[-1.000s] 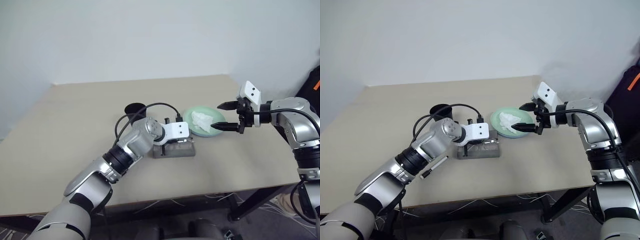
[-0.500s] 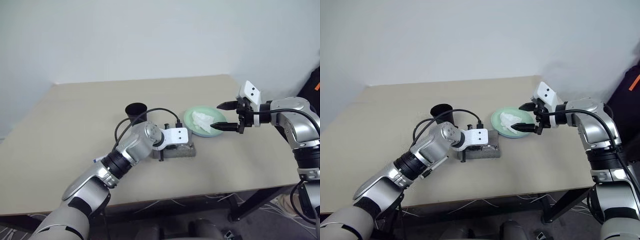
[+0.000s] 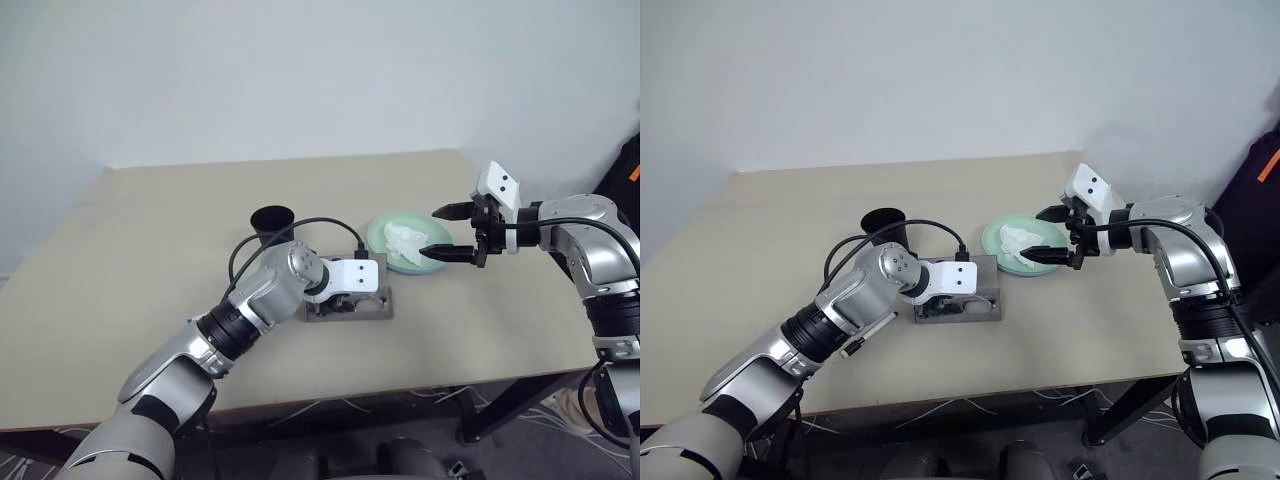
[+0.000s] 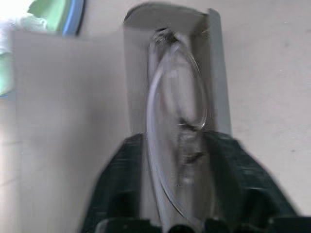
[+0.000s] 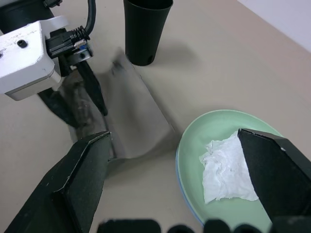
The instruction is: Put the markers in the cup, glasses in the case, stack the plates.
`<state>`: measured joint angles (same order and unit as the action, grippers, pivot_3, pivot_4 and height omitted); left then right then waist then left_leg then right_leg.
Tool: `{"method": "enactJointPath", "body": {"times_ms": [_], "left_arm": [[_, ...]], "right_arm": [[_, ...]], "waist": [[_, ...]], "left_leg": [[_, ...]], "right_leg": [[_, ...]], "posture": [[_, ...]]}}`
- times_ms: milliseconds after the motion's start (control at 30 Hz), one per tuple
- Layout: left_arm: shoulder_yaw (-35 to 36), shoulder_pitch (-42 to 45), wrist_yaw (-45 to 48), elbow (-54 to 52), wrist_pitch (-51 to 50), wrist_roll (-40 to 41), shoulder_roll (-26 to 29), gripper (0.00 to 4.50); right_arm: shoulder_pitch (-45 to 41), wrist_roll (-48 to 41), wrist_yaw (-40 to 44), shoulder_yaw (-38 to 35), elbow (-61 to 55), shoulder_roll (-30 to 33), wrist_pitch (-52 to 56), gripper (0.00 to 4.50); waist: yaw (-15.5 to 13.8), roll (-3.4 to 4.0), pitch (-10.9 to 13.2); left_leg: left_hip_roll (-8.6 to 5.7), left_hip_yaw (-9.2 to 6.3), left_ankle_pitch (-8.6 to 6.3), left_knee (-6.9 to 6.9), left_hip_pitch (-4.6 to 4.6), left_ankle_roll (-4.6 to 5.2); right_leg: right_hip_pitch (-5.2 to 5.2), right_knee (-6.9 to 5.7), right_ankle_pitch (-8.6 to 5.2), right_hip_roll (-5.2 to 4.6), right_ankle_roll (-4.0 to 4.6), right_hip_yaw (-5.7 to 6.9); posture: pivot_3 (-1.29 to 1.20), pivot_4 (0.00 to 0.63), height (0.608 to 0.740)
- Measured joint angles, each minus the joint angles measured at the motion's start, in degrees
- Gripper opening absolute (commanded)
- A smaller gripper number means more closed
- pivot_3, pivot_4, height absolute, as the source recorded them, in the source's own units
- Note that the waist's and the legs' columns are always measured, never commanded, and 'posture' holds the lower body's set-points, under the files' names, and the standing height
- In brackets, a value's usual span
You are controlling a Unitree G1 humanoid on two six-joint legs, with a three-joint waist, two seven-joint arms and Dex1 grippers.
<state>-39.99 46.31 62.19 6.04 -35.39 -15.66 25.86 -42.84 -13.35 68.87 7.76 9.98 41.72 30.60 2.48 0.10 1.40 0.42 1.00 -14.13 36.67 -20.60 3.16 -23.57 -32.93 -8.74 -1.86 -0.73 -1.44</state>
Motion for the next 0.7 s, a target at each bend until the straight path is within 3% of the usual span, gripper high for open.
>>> {"method": "enactJointPath", "body": {"times_ms": [300,400,567,700], "left_arm": [[7.46,6.20,-2.02,3.21,-2.11,2.23,-2.35,2.33],[8.76,6.77,-2.96,4.35,-2.47,2.68,-3.14,1.77],[9.33,6.86,-5.30,8.62,-1.44,2.77,-3.97,0.03],[9.46,7.55,-9.39,14.83,1.05,2.07,-5.62,0.01]], "right_arm": [[-0.51,0.02,0.00,0.01,0.56,-0.37,-0.51,4.50],[-0.52,0.03,0.00,0.02,0.59,-0.38,-0.62,4.50],[-0.72,0.05,0.00,0.13,0.64,-0.45,-0.67,4.50],[-0.87,0.04,0.01,0.13,0.64,-0.43,-0.70,4.50]], "waist": [[0.00,-0.01,0.00],[0.00,0.00,0.00],[0.01,0.00,0.00],[-0.01,0.00,0.00]], "left_leg": [[0.00,-0.01,0.00,0.01,-0.03,0.00],[-0.01,0.00,0.00,-0.04,-0.01,0.00],[-0.01,0.00,0.00,-0.03,0.00,0.00],[-0.01,0.00,0.00,0.02,-0.03,0.00]], "right_leg": [[-0.01,0.02,0.00,0.00,-0.01,0.00],[-0.01,0.01,0.00,0.00,-0.01,0.00],[-0.02,0.00,0.00,0.02,-0.01,0.00],[-0.01,0.00,0.01,0.02,-0.02,0.00]], "posture": [[0.00,0.000,0.731],[0.00,0.000,0.731],[0.00,0.000,0.731],[0.00,0.000,0.731]]}}
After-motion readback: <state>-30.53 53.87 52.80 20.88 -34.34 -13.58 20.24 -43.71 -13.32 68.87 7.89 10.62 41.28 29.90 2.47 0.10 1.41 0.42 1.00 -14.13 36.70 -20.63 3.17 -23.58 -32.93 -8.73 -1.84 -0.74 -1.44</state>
